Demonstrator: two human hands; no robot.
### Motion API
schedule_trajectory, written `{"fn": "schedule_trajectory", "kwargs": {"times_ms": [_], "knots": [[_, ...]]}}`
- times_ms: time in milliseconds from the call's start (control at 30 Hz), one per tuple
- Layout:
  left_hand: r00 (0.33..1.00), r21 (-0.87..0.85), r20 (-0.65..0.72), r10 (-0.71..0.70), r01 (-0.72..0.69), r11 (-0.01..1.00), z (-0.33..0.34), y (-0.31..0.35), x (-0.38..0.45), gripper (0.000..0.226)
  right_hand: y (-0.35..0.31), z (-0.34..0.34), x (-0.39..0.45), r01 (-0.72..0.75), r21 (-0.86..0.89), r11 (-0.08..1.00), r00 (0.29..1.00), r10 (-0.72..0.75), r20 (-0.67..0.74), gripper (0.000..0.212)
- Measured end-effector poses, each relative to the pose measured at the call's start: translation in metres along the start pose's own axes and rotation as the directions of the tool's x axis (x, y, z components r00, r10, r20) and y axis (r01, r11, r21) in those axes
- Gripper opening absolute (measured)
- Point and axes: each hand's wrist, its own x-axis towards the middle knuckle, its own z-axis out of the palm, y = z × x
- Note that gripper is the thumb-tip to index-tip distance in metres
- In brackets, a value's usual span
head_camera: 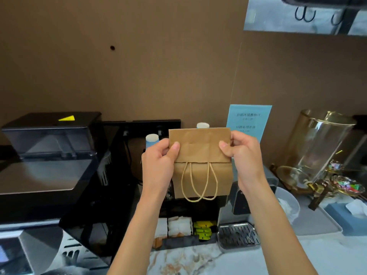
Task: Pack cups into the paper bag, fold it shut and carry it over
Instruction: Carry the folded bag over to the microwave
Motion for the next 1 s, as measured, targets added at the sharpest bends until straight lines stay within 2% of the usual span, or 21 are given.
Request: {"fn": "schedule_trajectory", "kwargs": {"times_ms": [67,167,267,500,600,700,800,867,1000], "knots": [[1.0,-0.023,0.019,0.016,-0.016,1.0,-0.002,0.011,0.004,0.039,-0.011,0.0,-0.003,0.001,0.012,1.0,0.999,0.0,-0.037,0.01],[0.998,-0.046,0.065,0.01,-0.007,0.999,-0.005,0.014,0.003,0.021,-0.015,-0.002,-0.016,-0.006,0.024,1.0,0.996,0.008,-0.093,0.012],[0.992,-0.095,0.121,-0.021,0.032,0.995,-0.007,0.01,-0.004,0.027,-0.014,-0.009,-0.031,-0.01,0.031,0.999,0.993,0.013,-0.12,0.008],[0.963,-0.187,0.268,-0.038,0.091,0.978,0.013,0.003,-0.019,0.029,-0.014,-0.037,-0.06,0.013,0.024,1.0,0.983,-0.009,-0.182,0.021],[0.942,-0.222,0.331,-0.057,0.136,0.966,0.034,0.004,-0.022,0.029,-0.016,-0.056,-0.07,0.028,-0.007,1.0,0.971,-0.029,-0.238,0.019],[0.913,-0.245,0.403,-0.058,0.168,0.955,0.063,0.002,-0.028,0.017,-0.016,-0.082,-0.079,0.017,-0.035,0.999,0.947,-0.027,-0.321,0.016],[0.875,-0.262,0.479,-0.071,0.219,0.94,0.098,0.001,-0.037,0.022,-0.014,-0.114,-0.088,0.009,-0.056,0.998,0.92,-0.03,-0.39,0.016],[0.85,-0.268,0.522,-0.074,0.246,0.931,0.123,-0.001,-0.043,0.015,-0.012,-0.139,-0.093,0.003,-0.059,0.998,0.906,-0.028,-0.422,0.016],[0.82,-0.267,0.57,-0.052,0.245,0.932,0.174,0.0,-0.055,0.018,-0.006,-0.189,-0.099,-0.004,-0.047,0.999,0.883,-0.018,-0.47,0.016]]}}
